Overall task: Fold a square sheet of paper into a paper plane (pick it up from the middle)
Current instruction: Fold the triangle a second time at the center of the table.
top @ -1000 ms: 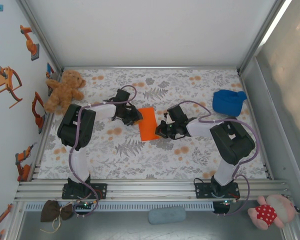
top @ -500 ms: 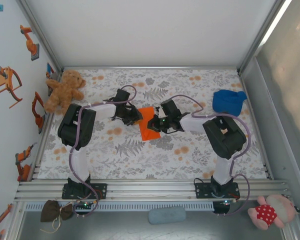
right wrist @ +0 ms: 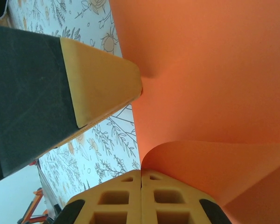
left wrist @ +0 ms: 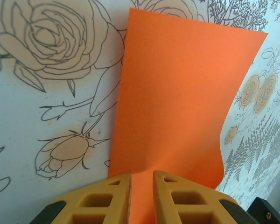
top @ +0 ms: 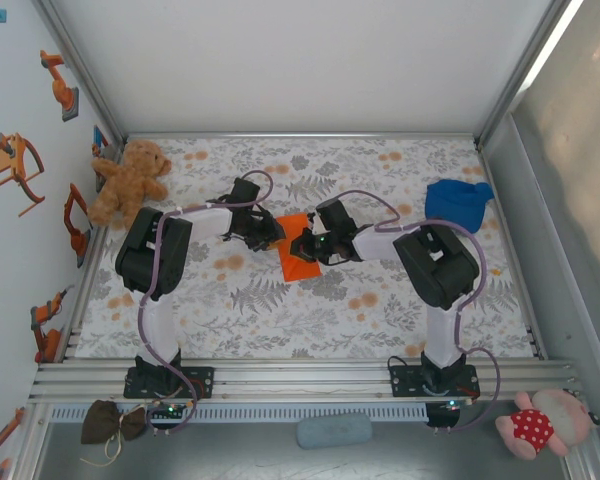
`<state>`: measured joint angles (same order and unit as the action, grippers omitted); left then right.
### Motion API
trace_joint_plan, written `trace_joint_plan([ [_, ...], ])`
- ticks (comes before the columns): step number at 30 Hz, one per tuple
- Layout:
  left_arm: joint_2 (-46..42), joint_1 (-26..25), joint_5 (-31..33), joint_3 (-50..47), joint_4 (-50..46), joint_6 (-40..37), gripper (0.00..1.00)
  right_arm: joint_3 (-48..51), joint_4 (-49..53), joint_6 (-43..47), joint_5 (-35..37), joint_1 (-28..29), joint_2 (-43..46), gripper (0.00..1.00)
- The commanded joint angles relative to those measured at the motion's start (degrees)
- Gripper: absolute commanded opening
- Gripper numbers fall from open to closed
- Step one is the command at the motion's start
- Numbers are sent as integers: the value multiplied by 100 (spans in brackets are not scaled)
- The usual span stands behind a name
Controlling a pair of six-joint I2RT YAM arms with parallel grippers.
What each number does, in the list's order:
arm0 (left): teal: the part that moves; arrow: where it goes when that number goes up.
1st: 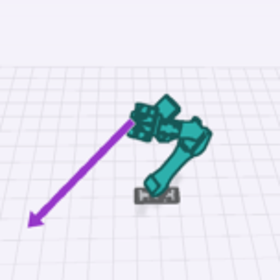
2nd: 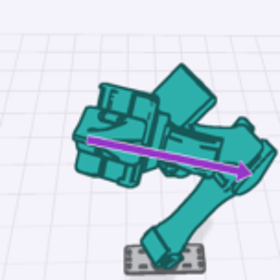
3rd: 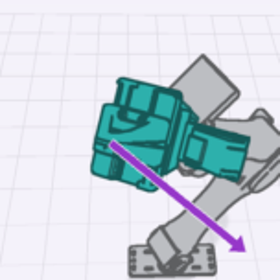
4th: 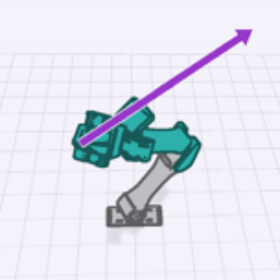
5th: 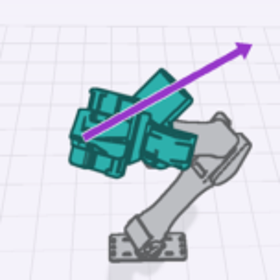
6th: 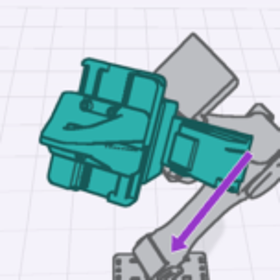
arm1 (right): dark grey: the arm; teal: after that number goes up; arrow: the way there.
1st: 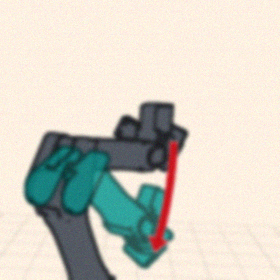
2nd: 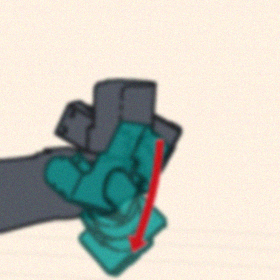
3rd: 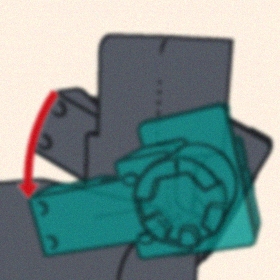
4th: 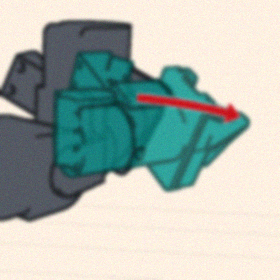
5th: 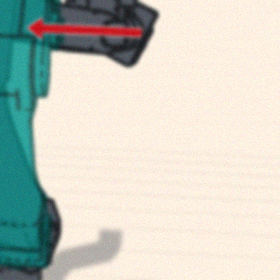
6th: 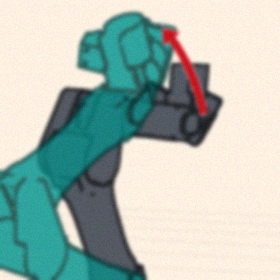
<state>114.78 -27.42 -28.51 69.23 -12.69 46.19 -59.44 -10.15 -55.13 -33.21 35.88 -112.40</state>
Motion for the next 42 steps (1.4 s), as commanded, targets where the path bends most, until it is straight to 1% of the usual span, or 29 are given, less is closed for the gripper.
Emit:
trace_joint_plan([
  [1,185,2,100,-24,-263,-85,21,-169,-102,-54,107,51,-95,0],
  [42,176,0,91,-59,-252,-76,21,-208,101,-5,262,51,-291,0],
])
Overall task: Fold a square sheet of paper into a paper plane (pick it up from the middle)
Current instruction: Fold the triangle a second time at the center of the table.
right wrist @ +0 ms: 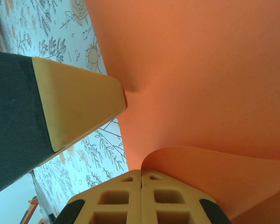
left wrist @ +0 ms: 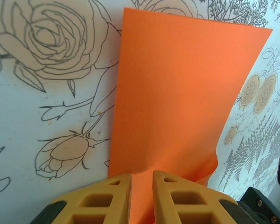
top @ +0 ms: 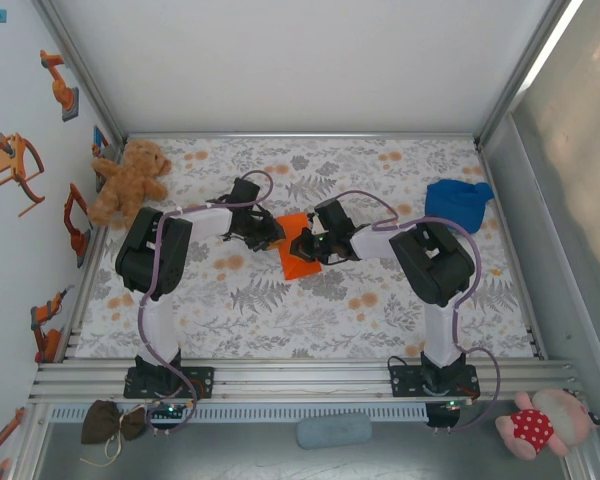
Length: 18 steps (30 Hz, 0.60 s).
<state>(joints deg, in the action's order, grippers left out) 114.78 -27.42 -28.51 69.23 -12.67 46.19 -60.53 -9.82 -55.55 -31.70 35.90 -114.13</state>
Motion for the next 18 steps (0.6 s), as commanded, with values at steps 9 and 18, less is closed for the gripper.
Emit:
trace_joint_plan([
  [9,176,0,87,-67,-245,-76,21,-90,207,141,121,44,-83,0],
  [18,185,0,83,-77,-242,-74,21,-130,165,144,27,49,-165,0],
])
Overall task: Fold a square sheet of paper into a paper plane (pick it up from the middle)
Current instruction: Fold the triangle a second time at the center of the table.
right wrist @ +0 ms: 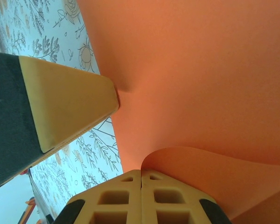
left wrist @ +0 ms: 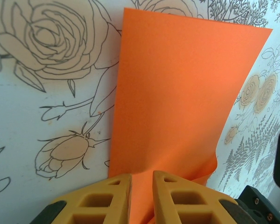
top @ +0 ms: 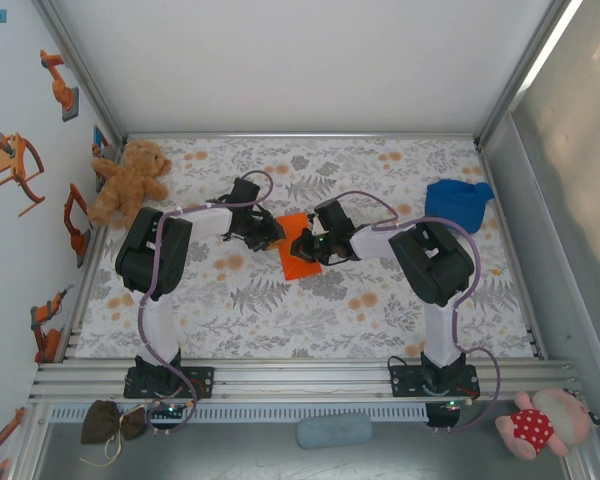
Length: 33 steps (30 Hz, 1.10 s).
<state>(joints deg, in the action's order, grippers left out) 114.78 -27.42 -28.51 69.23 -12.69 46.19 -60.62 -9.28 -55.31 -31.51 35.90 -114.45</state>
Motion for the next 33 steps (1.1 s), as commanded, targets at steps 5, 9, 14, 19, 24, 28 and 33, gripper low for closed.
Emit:
trace_joint_plan([
  [5,189,0,74,-72,-227,-69,21,-130,69,117,-56,49,-181,0],
  [9,194,0,73,-76,-232,-73,21,-128,40,117,-84,49,-185,0],
  [14,184,0,74,-77,-234,-67,21,-137,57,117,-75,49,-190,0],
  [19,175,0,75,-85,-230,-67,21,-152,158,134,-22,49,-222,0],
  [24,154,2,74,-76,-234,-58,21,-152,253,143,17,49,-254,0],
  [28,57,17,71,-21,-285,-62,21,-160,406,152,74,53,-269,8],
  [33,-270,95,54,119,-373,-58,22,-136,556,156,162,49,-279,21],
])
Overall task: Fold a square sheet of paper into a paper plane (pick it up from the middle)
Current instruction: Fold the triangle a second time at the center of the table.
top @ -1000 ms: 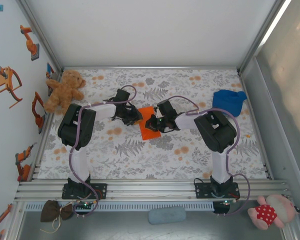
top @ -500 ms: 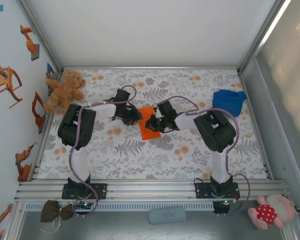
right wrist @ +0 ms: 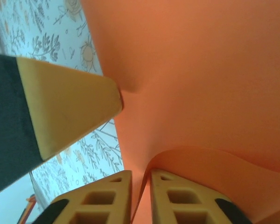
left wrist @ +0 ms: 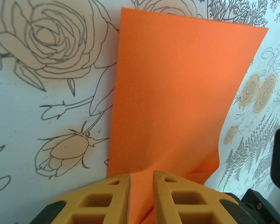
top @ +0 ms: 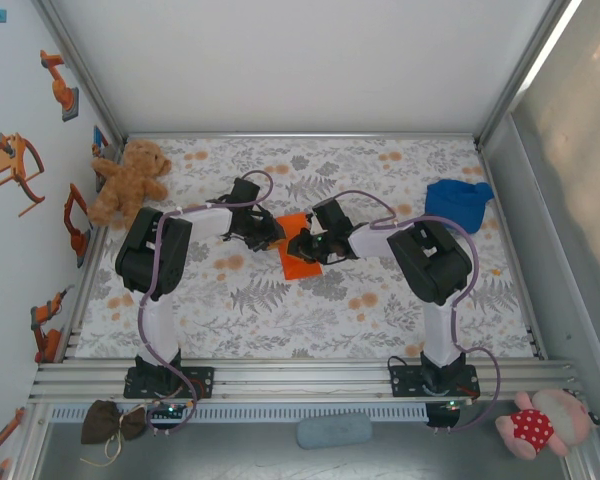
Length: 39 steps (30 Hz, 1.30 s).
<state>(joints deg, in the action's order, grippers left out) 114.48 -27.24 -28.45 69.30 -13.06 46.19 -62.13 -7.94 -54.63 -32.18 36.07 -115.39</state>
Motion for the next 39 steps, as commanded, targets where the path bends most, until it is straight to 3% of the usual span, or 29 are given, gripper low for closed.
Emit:
trace_joint_plan([
  [1,-332,102,66,136,-365,-58,22,21,441,84,246,32,-185,23],
  [9,-1019,325,681,-70,-553,-75,22,17,486,68,289,31,-234,32],
  [14,-1287,347,530,-351,-363,-37,23,82,487,84,334,29,-233,40],
  [18,-1399,287,416,-479,-259,-21,23,131,548,102,395,31,-234,41],
  [21,-1395,192,367,-526,-250,-15,22,158,630,110,435,31,-263,35],
  [29,-1141,-191,341,-604,-152,39,12,45,1228,265,696,35,-376,7],
  [34,-866,-368,325,-551,-83,73,7,-36,1472,278,829,38,-437,0],
  [39,-588,-443,305,-396,-78,47,5,-61,1594,269,897,40,-465,0],
])
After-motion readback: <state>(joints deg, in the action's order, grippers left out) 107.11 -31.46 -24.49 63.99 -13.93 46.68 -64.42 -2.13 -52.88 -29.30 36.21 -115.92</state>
